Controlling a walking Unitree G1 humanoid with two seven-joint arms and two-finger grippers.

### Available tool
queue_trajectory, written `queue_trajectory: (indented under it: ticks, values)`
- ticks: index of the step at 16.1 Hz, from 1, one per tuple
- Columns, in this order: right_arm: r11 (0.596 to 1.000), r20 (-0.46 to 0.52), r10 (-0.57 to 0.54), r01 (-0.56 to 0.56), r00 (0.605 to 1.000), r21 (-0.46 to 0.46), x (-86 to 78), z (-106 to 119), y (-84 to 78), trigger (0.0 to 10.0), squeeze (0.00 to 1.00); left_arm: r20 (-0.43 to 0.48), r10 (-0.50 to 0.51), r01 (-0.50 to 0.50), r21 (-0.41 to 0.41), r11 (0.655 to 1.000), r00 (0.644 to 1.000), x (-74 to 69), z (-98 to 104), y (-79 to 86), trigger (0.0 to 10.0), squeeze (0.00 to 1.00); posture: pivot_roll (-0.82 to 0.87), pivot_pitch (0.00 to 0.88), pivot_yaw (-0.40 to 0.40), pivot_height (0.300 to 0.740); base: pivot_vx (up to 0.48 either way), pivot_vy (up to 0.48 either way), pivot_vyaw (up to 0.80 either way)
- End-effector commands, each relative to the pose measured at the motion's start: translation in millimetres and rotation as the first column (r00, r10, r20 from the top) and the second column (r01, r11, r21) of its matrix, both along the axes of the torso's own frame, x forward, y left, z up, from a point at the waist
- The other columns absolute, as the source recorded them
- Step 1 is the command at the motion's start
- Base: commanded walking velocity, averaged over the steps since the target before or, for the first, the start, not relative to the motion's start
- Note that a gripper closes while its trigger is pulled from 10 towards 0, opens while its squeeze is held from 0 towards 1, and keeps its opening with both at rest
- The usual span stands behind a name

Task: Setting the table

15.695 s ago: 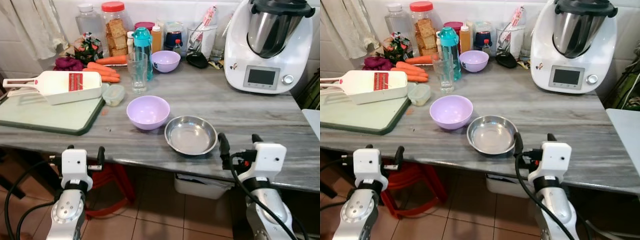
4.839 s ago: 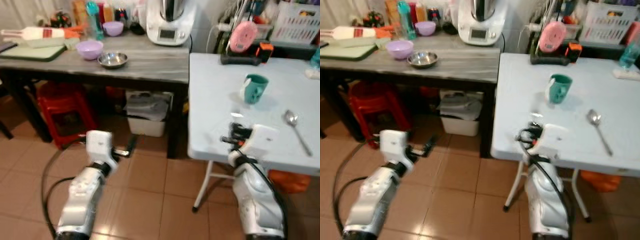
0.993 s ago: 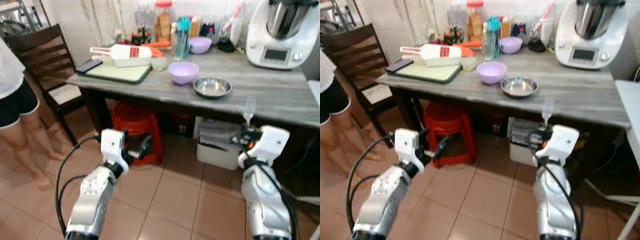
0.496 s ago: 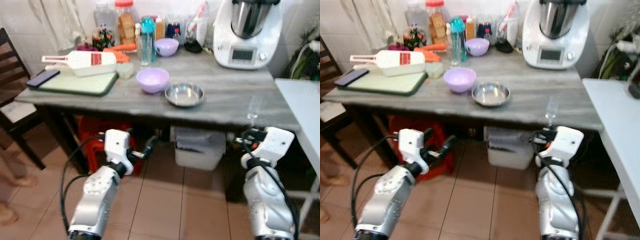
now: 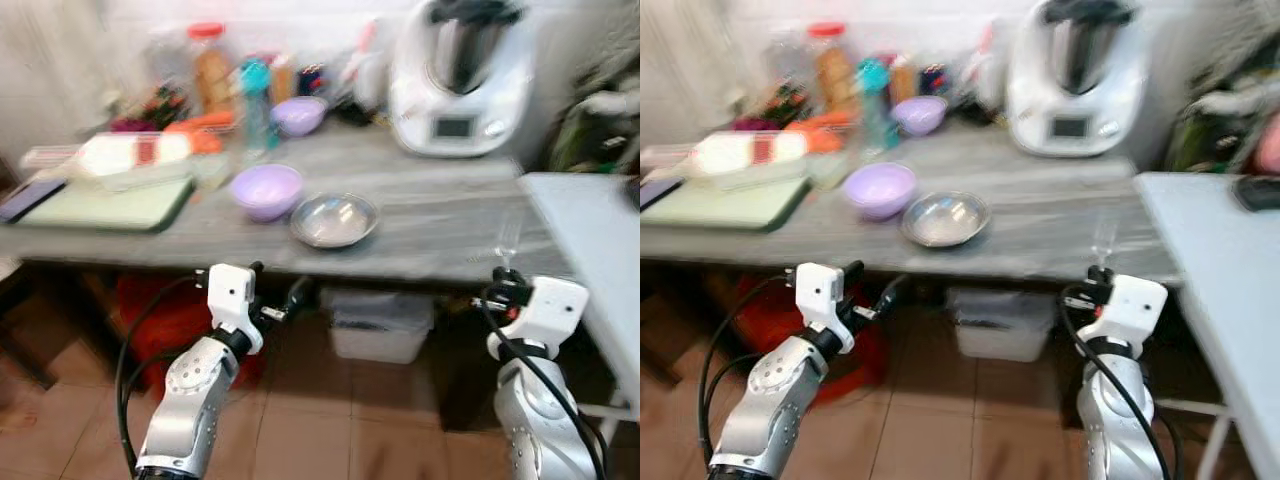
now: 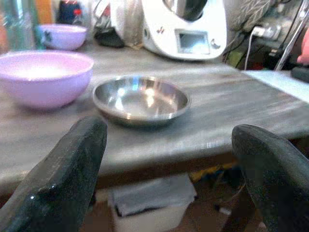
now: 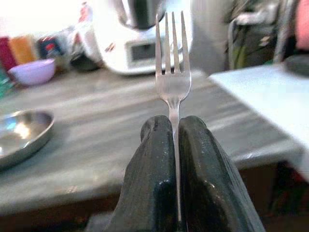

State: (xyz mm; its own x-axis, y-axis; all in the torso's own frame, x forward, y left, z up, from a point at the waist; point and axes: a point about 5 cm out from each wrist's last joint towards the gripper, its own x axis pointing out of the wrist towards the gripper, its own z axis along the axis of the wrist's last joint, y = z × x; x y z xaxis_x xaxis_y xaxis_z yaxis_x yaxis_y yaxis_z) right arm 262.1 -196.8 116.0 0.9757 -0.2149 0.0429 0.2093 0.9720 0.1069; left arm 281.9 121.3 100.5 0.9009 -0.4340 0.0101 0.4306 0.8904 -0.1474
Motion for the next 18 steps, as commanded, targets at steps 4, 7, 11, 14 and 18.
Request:
queue_trajectory:
  ticks: [4, 7, 11, 14, 18]
  values:
    - [0.999, 0.038, 0.048, -0.048, 0.998, 0.0, 6.4, 9.5, 11.7, 10.0, 0.0, 0.004, 0.027, -0.027, 0.024, 0.999, 1.0, 0.4, 1.4, 8.5, 10.0, 0.0, 0.01, 0.0, 0.015, 0.74, 0.375, 0.0, -0.12]
    - [0.993, 0.052, 0.119, -0.119, 0.991, -0.015, 8.7, 12.7, 21.3, 10.0, 0.0, 0.007, 0.052, -0.052, 0.028, 0.998, 0.999, 0.0, 1.5, 10.4, 10.0, 0.0, 0.01, 0.0, 0.011, 0.74, 0.355, 0.0, 0.0]
    - [0.991, 0.058, 0.132, -0.131, 0.99, -0.008, 9.2, 13.1, 23.8, 10.0, 0.0, 0.03, 0.098, -0.099, 0.03, 0.995, 0.995, 0.8, 3.9, 12.8, 10.0, 0.0, 0.01, 0.0, 0.011, 0.74, 0.082, 0.0, 0.58]
    - [0.992, 0.057, 0.129, -0.129, 0.99, -0.011, 8.3, 12.8, 22.6, 10.0, 0.0, 0.026, 0.095, -0.096, 0.04, 0.995, 0.995, -4.4, 0.7, 13.5, 10.0, 0.0, 0.01, 0.0, 0.013, 0.74, 0.0, 0.0, 0.6]
    - [0.992, 0.055, 0.129, -0.13, 0.99, 0.008, 7.3, 10.8, 23.4, 10.0, 0.0, 0.024, 0.07, -0.072, 0.071, 0.995, 0.997, -16.1, -4.0, 13.9, 10.0, 0.0, 0.01, 0.0, 0.019, 0.74, 0.0, 0.0, 0.0]
